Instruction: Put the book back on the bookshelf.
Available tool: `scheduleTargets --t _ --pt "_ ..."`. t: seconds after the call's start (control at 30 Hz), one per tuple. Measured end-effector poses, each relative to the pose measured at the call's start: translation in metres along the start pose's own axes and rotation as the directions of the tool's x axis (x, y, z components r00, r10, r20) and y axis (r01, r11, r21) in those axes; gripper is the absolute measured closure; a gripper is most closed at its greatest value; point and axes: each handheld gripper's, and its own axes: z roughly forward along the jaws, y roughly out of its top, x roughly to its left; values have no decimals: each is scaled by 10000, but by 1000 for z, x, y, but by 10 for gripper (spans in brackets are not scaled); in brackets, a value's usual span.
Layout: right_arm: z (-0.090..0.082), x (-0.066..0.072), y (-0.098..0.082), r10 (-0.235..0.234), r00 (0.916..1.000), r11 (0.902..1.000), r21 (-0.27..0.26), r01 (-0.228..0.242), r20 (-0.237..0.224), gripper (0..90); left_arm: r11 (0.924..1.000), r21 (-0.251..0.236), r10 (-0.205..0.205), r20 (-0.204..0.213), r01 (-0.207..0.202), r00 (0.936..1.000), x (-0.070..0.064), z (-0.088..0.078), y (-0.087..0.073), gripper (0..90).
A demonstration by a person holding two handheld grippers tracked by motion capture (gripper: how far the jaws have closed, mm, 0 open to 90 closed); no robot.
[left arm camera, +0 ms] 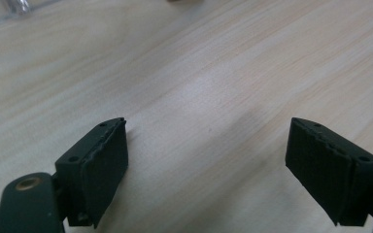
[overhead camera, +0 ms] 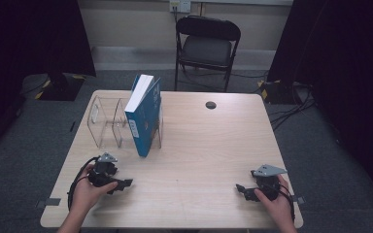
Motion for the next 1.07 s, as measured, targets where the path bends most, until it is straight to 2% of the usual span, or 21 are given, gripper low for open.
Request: scheduleTargets --t 0.13,0.23,0.37,0.5,1.07 --pt "0 0 0 -3 10000 10000 -1 3 0 148 9956 -364 852 -222 -860 9961 -2 2 -7 150" --pt "0 0 0 0 10000 10000 0 0 -1 148 9886 -513 1403 -298 -1417 9897 -4 5 -10 120" --pt "0 0 0 -4 10000 10000 0 4 2 149 9835 -926 1540 -245 -1557 9878 -6 11 -15 3" --pt "0 0 0 -4 10000 10000 -4 4 6 148 9823 -1073 1517 -266 -1537 9881 -6 11 -16 0" --pt "1 -1 1 -2 10000 10000 30 2 -45 136 9823 -1090 1492 -351 -1521 9882 -6 11 -16 0"
